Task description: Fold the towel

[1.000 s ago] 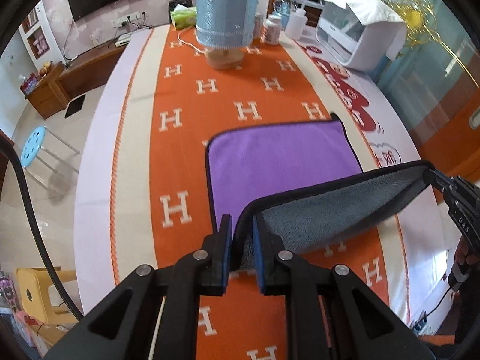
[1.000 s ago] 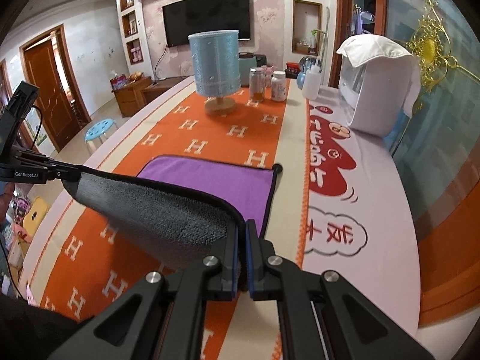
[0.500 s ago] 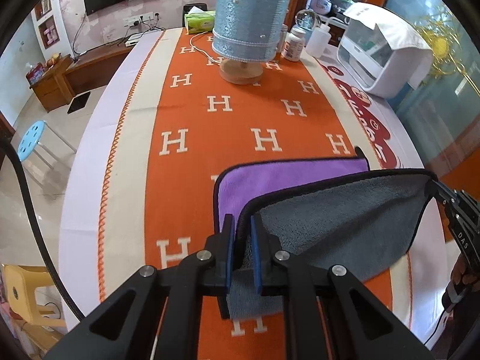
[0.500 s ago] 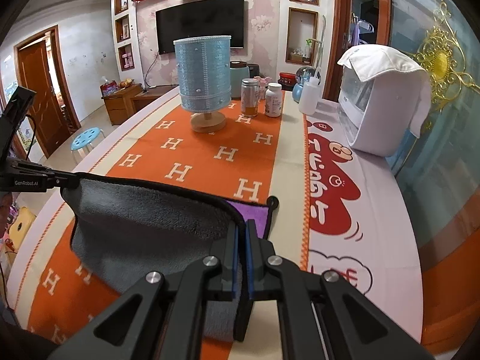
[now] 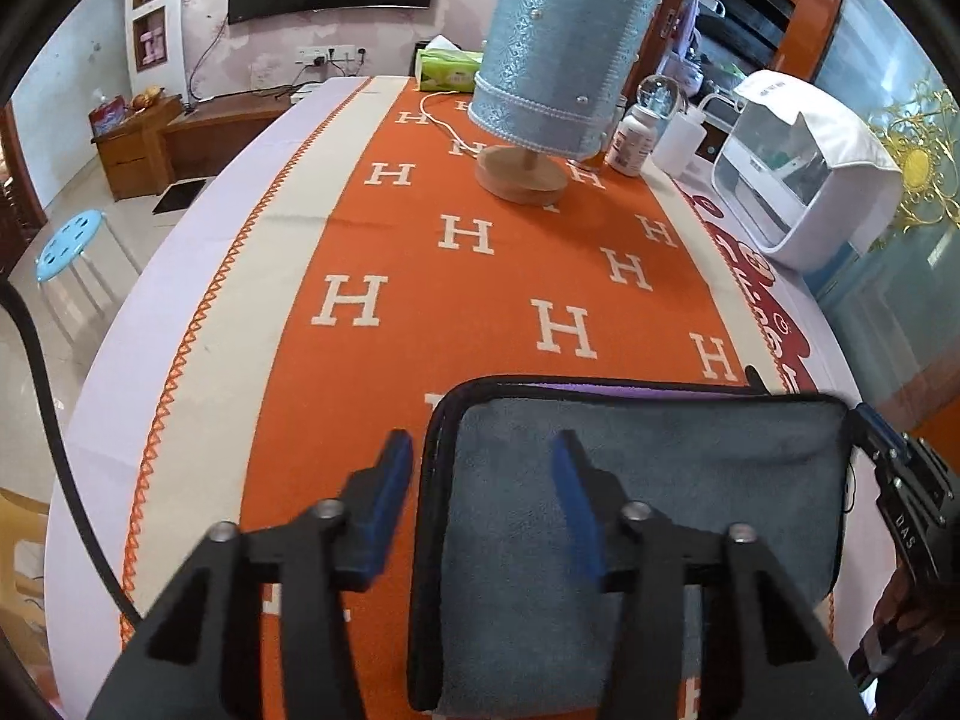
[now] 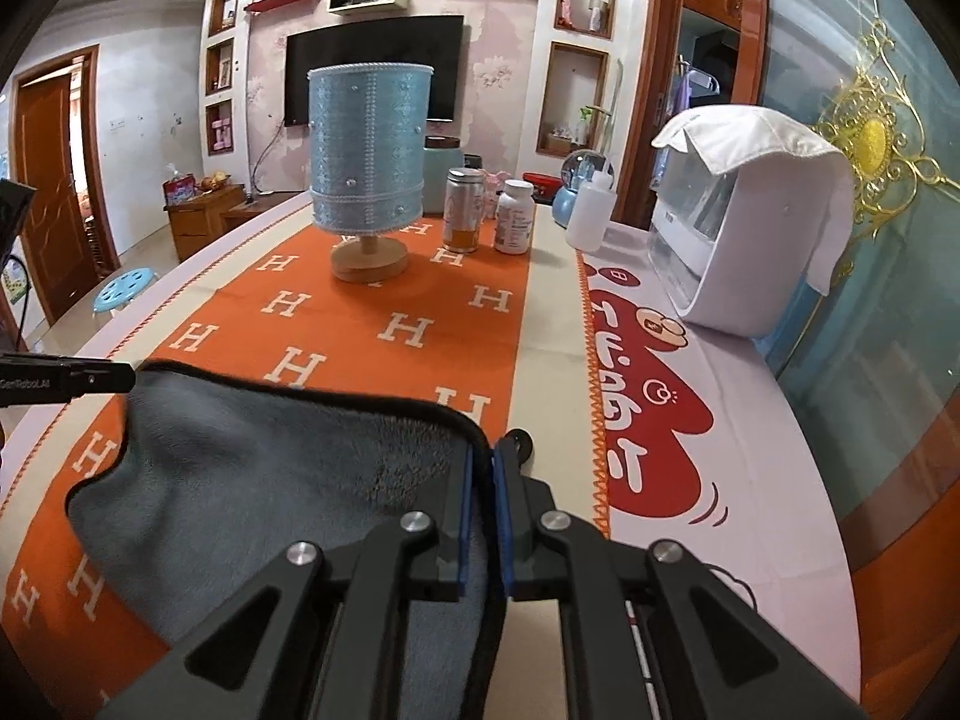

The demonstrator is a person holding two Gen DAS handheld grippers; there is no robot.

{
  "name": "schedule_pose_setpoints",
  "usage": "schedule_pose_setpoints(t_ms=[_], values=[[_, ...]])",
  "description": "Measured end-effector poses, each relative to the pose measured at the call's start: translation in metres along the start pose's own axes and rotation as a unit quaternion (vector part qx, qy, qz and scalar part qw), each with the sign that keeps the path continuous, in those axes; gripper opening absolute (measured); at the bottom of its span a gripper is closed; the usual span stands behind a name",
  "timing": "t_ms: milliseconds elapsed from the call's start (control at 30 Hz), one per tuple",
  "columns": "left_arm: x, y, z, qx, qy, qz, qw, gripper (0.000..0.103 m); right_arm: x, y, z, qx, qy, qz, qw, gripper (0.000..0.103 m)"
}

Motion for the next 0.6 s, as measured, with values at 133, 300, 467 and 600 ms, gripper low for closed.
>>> schedule_pose_setpoints(t_ms=[133,300,467,600], values=[[-0.002,-0.001,0.0,-0.002,-0.003,0.003,1.0,0.058,-0.001,0.007,-0.004,0.014,0.013,0.017,1.0,0.032],[-0.006,-0.007,-0.002,-0.007,-0.005,0.004,1.0,0.058,-0.003,0.003,-0.009,0.015,0.027,0.015,0.999,0.046],[-0.015,-0.023,-0.005,-0.008,-0.003,-0.003,1.0,0.058,-0.005,-0.006,-0.01,0.017,0.036,0.015,0.999,0.05],[-0.023,-0.039,-0.008,-0.001,-0.003,-0.005,1.0,0.058,-0.009,-0.018,-0.01,0.022,0.038,0.013,0.999,0.053]])
Point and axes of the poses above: each gripper's, at about its wrist camera, not at the fingertips, and y roughly the way its jaws point, z to its left, x to its top, the point moved 1 cm from there along y, roughly the way its jaws point, and after that the axes turned 15 degrees about z, right-handed, at the moved point
